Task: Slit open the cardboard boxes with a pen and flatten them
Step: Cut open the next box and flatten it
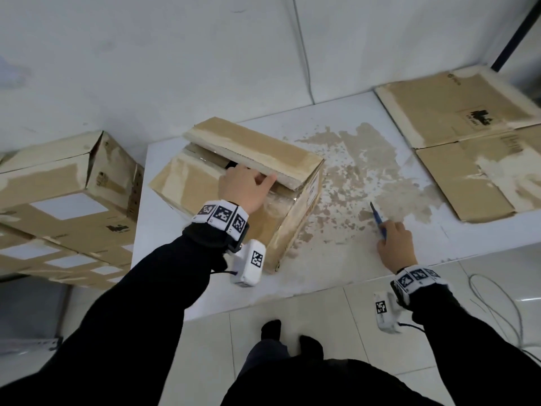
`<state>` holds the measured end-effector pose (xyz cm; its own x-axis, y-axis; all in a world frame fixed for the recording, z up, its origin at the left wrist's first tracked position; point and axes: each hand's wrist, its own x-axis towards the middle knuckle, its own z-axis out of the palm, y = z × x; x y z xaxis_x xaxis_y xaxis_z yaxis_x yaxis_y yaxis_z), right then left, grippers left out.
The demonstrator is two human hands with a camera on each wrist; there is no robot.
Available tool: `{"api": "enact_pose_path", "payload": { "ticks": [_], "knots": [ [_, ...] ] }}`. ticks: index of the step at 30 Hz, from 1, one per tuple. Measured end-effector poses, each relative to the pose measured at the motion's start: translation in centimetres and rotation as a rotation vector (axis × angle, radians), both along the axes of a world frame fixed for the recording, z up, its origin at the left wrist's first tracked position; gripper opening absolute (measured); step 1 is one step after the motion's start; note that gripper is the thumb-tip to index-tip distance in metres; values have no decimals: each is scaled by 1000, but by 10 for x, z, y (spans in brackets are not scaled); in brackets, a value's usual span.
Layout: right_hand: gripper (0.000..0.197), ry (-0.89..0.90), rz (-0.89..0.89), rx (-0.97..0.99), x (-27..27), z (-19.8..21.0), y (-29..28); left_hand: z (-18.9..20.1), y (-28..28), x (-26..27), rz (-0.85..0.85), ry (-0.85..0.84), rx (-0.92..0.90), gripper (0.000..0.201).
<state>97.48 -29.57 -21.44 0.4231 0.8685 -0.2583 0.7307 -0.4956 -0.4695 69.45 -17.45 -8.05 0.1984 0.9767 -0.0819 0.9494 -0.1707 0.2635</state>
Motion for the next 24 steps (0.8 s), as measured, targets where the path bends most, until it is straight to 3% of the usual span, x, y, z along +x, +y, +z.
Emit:
{"api": "enact_pose_path", "payload": {
  "ticks": [2,4,5,7,10,13,15,18,20,22,24],
  "knots": [
    [34,-104,50,0,-5,-3,2,0,-1,-4,-85,128,-33,51],
    [30,-26,126,307,-25,15,6,4,-3,-7,-120,147,-49,49],
    [27,59,209,465,-41,31,8,8,-3,-7,-130,148,-24,47],
    [29,146,479,602,-78,62,16,24,-4,-9,-140,152,49,40],
    [40,31,798,609,-110,74,32,62,-14,-20,-171,223,166,28],
    [43,-80,739,644,-109,78,51,95,-41,-46,-266,287,188,28],
    [47,-73,641,651,-99,95,70,107,-65,-68,-291,311,110,25],
    [60,-57,555,469,-79,110,117,103,-92,-98,-256,332,-179,18],
    [67,-67,546,234,-67,115,145,86,-101,-108,-228,335,-354,37],
    [69,20,579,33,-62,118,158,63,-97,-114,-229,327,-381,58],
    [70,89,599,-51,-62,119,162,42,-80,-120,-270,369,-278,76]
  ]
}}
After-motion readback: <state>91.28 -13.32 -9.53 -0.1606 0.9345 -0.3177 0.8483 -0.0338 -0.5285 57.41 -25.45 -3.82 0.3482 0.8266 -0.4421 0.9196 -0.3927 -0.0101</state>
